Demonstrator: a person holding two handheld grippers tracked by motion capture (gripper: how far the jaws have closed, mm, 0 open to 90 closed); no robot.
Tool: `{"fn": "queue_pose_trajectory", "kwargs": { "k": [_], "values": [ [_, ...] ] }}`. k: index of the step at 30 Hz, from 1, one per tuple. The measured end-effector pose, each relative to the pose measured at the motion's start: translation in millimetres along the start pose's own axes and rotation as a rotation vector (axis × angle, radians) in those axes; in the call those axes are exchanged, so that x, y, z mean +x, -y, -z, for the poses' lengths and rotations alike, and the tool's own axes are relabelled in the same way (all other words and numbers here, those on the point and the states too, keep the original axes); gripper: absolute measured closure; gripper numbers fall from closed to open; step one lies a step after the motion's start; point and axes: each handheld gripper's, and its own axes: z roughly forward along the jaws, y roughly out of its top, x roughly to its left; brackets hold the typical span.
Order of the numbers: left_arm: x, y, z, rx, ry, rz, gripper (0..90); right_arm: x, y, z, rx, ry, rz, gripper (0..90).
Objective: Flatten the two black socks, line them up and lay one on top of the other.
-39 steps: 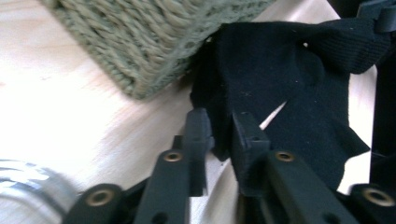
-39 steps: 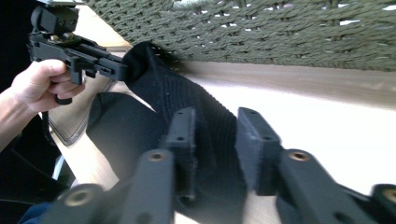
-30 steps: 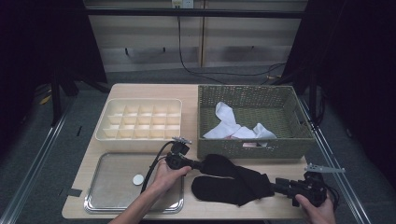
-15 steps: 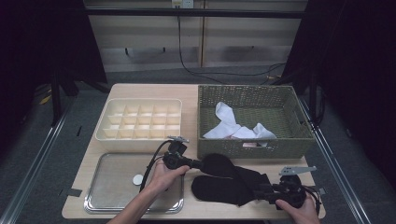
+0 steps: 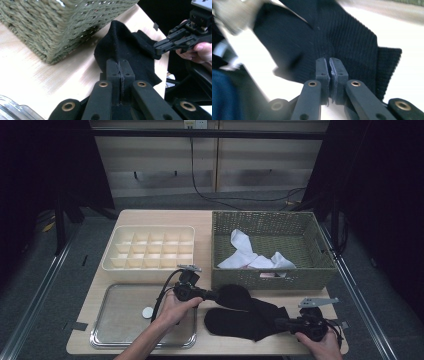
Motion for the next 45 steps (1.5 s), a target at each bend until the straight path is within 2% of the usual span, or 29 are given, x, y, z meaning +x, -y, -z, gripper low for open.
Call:
{"fn": "queue_pose_trajectory", "kwargs": {
  "k": [3, 7, 8, 12, 14, 16, 18, 19, 20, 21, 24, 25, 26, 28, 30, 31, 33, 35, 41, 44, 45],
  "values": [
    [-6.4, 0.0, 4.2, -0.005, 0.001, -0.02, 89.3, 0.6, -6.9, 20.8, -0.079, -0.074, -0.04, 86.4],
    [-20.4, 1.6, 12.3, -0.013, 0.034, -0.039, 89.3, 6.1, -14.8, 47.7, -0.141, -0.124, -0.054, 86.3],
    [-24.6, 2.6, 15.6, -0.012, 0.028, -0.056, 89.3, 8.2, -15.6, 53.5, -0.153, -0.136, -0.06, 86.3],
    [-40.6, 9.0, 26.7, -0.009, 0.056, -0.082, 89.3, 22.6, -11.2, 71.1, -0.139, -0.156, -0.069, 86.3],
    [-50.2, 14.2, 33.6, 0.003, 0.071, -0.101, 89.3, 29.4, -7.4, 76.3, -0.122, -0.146, -0.075, 86.3],
    [-55.6, 18.4, 37.5, 0.013, 0.076, -0.101, 89.2, 35.4, -2.5, 80.6, -0.108, -0.176, -0.083, 86.2],
    [-58.7, 24.0, 38.7, 0.039, 0.088, -0.084, 89.2, 38.2, 2.0, 81.9, -0.086, -0.2, -0.115, 86.1],
    [-60.0, 27.5, 38.2, 0.05, 0.076, -0.085, 89.2, 38.2, 3.7, 80.6, -0.073, -0.206, -0.119, 86.1],
    [-59.7, 30.4, 37.0, 0.066, 0.057, -0.091, 89.2, 38.6, 5.1, 78.6, -0.06, -0.196, -0.12, 86.0],
    [-56.7, 32.7, 35.5, 0.073, 0.061, -0.08, 89.2, 37.6, 5.8, 75.6, -0.046, -0.188, -0.121, 86.0],
    [-42.7, 34.2, 30.5, 0.084, 0.042, -0.028, 89.2, 24.5, 3.7, 63.0, -0.035, -0.194, -0.152, 85.8],
    [-40.0, 33.7, 29.6, 0.083, 0.043, -0.023, 89.2, 18.7, 1.8, 59.0, -0.036, -0.186, -0.162, 85.7],
    [-36.4, 32.4, 29.0, 0.082, 0.026, -0.029, 89.2, 14.1, 0.0, 56.3, -0.031, -0.179, -0.164, 85.6],
    [-32.4, 30.9, 26.8, 0.082, 0.028, -0.01, 89.2, -1.8, -4.8, 48.0, -0.032, -0.175, -0.186, 85.0],
    [-28.7, 29.9, 22.6, 0.1, 0.026, -0.013, 89.2, -14.0, -8.1, 41.6, -0.025, -0.176, -0.209, 84.4],
    [-26.7, 29.6, 20.3, 0.112, 0.015, -0.015, 89.2, -19.4, -9.6, 38.0, -0.028, -0.161, -0.205, 83.8],
    [-22.9, 30.0, 15.9, 0.119, 0.003, -0.002, 89.1, -29.8, -12.2, 31.4, -0.036, -0.165, -0.221, 83.4],
    [-20.4, 30.6, 13.3, 0.124, 0.007, 0.009, 89.1, -37.5, -14.1, 26.0, -0.047, -0.149, -0.229, 81.0],
    [-13.2, 30.6, 13.6, 0.118, -0.012, 0.023, 89.0, -52.4, -10.8, 25.7, -0.149, -0.1, -0.273, 58.4],
    [-10.3, 31.0, 14.2, 0.115, -0.018, 0.03, 88.9, -52.3, -4.4, 29.1, -0.171, -0.094, -0.283, 51.2],
    [-9.4, 31.4, 14.4, 0.115, -0.018, 0.032, 88.9, -50.7, -2.5, 31.4, -0.175, -0.068, -0.274, 48.6]
  ]
}}
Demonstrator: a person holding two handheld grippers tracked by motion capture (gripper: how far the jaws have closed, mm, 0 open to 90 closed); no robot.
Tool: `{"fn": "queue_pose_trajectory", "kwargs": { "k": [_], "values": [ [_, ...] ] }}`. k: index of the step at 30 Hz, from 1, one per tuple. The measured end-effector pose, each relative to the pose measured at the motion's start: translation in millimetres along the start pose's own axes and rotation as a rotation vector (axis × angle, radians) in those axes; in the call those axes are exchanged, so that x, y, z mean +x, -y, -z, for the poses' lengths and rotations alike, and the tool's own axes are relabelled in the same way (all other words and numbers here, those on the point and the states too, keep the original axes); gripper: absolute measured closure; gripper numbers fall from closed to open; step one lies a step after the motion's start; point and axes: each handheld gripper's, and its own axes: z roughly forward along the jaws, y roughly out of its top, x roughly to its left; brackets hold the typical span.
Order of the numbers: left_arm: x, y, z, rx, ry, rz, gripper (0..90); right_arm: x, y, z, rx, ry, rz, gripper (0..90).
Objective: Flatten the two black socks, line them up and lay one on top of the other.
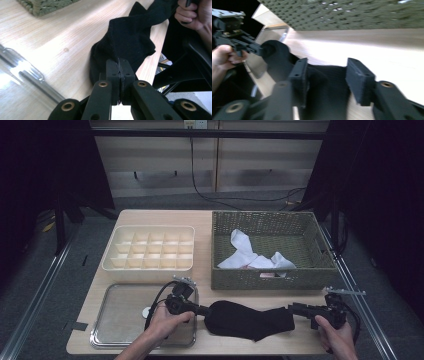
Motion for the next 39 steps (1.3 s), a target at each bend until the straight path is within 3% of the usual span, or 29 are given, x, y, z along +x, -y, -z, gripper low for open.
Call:
{"fn": "queue_pose_trajectory", "kwargs": {
  "k": [6, 10, 15, 24, 27, 29, 30, 34, 35, 38, 39],
  "values": [
    [1.1, 0.1, -0.3, -0.005, 0.0, 0.006, 88.9, 14.9, 9.2, 15.7, -0.017, 0.022, 0.032, 41.6],
    [1.7, 0.2, 0.1, -0.006, -0.003, 0.004, 88.8, 26.6, 13.7, 16.8, -0.004, 0.028, 0.074, 38.6],
    [4.4, 0.2, 0.4, -0.004, -0.009, 0.007, 88.6, 20.8, 13.1, 6.2, 0.025, 0.074, 0.071, 38.5],
    [3.2, 1.0, 0.9, -0.01, -0.016, 0.002, 86.5, 3.7, 12.9, -13.4, 0.085, 0.133, 0.055, 54.7],
    [2.1, 0.7, 1.2, -0.017, -0.019, -0.002, 83.6, 4.0, 12.5, -15.1, 0.08, 0.119, 0.061, 68.9],
    [1.3, 0.3, -0.2, -0.02, -0.031, -0.005, 80.5, 6.3, 12.5, -15.6, 0.079, 0.139, 0.077, 79.6],
    [1.6, 0.0, -0.9, -0.014, -0.033, -0.008, 79.8, 6.2, 12.7, -15.1, 0.076, 0.121, 0.076, 83.5],
    [0.9, -2.0, -3.3, -0.02, -0.058, -0.007, 74.4, 9.0, 12.3, -10.0, 0.056, 0.11, 0.078, 86.3],
    [0.2, -3.3, -2.4, -0.019, -0.077, -0.023, 72.0, 9.7, 12.4, -9.0, 0.055, 0.108, 0.084, 86.5],
    [0.4, -4.3, -3.5, -0.029, -0.067, -0.017, 65.0, 13.2, 12.2, -6.1, 0.046, 0.096, 0.09, 86.7],
    [0.0, -4.4, -4.0, -0.029, -0.083, -0.025, 62.5, 14.0, 12.3, -6.1, 0.047, 0.094, 0.092, 86.8]
  ]
}}
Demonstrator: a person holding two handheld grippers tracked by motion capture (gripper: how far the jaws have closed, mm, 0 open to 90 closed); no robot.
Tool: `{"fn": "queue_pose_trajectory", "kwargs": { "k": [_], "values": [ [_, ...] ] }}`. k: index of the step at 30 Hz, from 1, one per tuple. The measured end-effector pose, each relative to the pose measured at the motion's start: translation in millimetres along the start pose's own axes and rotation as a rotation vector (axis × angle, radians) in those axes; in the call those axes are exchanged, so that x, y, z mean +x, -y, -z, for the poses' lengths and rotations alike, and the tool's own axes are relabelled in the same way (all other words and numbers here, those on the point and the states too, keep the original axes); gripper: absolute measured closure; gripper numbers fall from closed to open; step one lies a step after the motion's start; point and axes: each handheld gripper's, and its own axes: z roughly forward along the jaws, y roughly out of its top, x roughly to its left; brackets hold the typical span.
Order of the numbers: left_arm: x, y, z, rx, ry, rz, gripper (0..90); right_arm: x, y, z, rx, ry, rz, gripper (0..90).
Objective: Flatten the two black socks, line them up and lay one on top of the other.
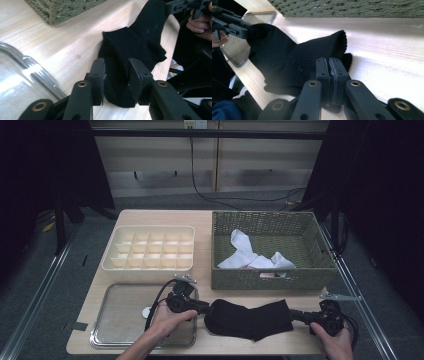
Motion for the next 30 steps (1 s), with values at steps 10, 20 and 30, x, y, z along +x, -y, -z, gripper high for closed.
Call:
{"fn": "queue_pose_trajectory", "kwargs": {
  "k": [10, 20, 30],
  "values": [
    [2.0, -1.6, -0.2, -0.012, -0.009, -0.01, 88.5, 3.3, -0.2, 3.7, -0.003, -0.018, -0.008, 86.8],
    [-12.9, -2.4, 19.9, -0.049, 0.071, -0.019, 89.4, 18.2, -3.6, 23.7, -0.022, -0.03, 0.013, 87.1],
    [-4.8, 4.0, 11.6, 0.007, 0.042, -0.002, 89.4, 12.9, 3.3, 17.6, 0.002, -0.025, 0.001, 87.0]
  ]
}}
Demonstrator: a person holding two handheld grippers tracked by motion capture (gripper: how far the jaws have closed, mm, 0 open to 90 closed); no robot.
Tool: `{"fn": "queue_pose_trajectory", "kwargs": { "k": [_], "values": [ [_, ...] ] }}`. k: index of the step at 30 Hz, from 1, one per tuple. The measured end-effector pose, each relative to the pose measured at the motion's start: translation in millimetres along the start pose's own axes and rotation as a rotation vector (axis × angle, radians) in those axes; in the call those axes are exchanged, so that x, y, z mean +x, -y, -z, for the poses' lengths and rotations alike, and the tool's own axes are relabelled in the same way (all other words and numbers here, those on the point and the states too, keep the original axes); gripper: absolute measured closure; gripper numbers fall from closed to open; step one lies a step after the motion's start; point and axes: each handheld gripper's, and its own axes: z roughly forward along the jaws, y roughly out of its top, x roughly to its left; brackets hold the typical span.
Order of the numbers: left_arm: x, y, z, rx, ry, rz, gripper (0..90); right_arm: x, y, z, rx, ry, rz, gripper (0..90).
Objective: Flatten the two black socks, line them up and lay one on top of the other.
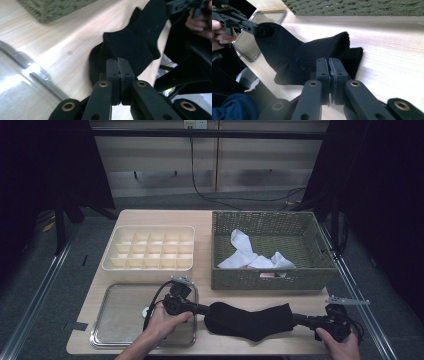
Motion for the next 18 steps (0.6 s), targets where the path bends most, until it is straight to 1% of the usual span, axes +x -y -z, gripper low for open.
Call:
{"fn": "queue_pose_trajectory", "kwargs": {
  "k": [1, 2, 4, 5, 7, 8, 9, 10, 11, 12, 14, 18],
  "values": [
    [0.4, -0.2, 0.3, -0.003, -0.001, 0.0, 89.3, -1.0, -0.3, -1.3, 0.001, -0.001, -0.003, 87.1],
    [0.2, -0.3, 0.2, -0.002, 0.01, 0.005, 89.3, -2.2, -0.8, -2.8, -0.001, -0.003, 0.002, 87.1],
    [-1.2, 0.3, -1.0, 0.008, 0.015, -0.001, 89.3, -2.6, -0.9, -4.6, 0.008, 0.005, 0.004, 87.0],
    [-1.1, 0.7, -1.8, 0.014, 0.015, -0.005, 89.3, -3.5, -0.1, -5.9, 0.012, 0.001, 0.004, 86.9],
    [-0.9, 1.7, -3.4, 0.018, 0.002, -0.011, 89.1, -4.7, 1.7, -7.7, 0.026, 0.015, 0.001, 86.2],
    [-0.7, 1.7, -4.0, 0.021, -0.001, -0.008, 88.8, -6.4, 3.0, -8.5, 0.022, 0.018, -0.002, 85.8],
    [0.2, 1.8, -4.3, 0.026, 0.002, -0.008, 88.1, -7.8, 4.2, -9.0, 0.025, 0.016, -0.003, 84.8],
    [0.4, 2.0, -5.0, 0.025, 0.003, -0.003, 86.6, -9.1, 5.7, -10.0, 0.032, 0.017, -0.001, 81.5],
    [0.9, 1.9, -4.6, 0.033, -0.002, -0.009, 85.3, -9.2, 6.5, -10.6, 0.039, 0.025, -0.004, 77.7],
    [1.5, 2.0, -4.2, 0.031, 0.002, -0.009, 84.0, -9.4, 7.1, -11.5, 0.041, 0.035, -0.004, 77.5],
    [2.2, 1.1, -2.6, 0.021, 0.006, -0.007, 82.9, -9.2, 7.0, -11.2, 0.033, 0.039, -0.003, 76.3],
    [2.5, -1.4, -0.5, 0.001, 0.009, -0.006, 76.2, -8.1, 4.9, -10.5, 0.022, 0.056, -0.004, 72.3]
  ]
}}
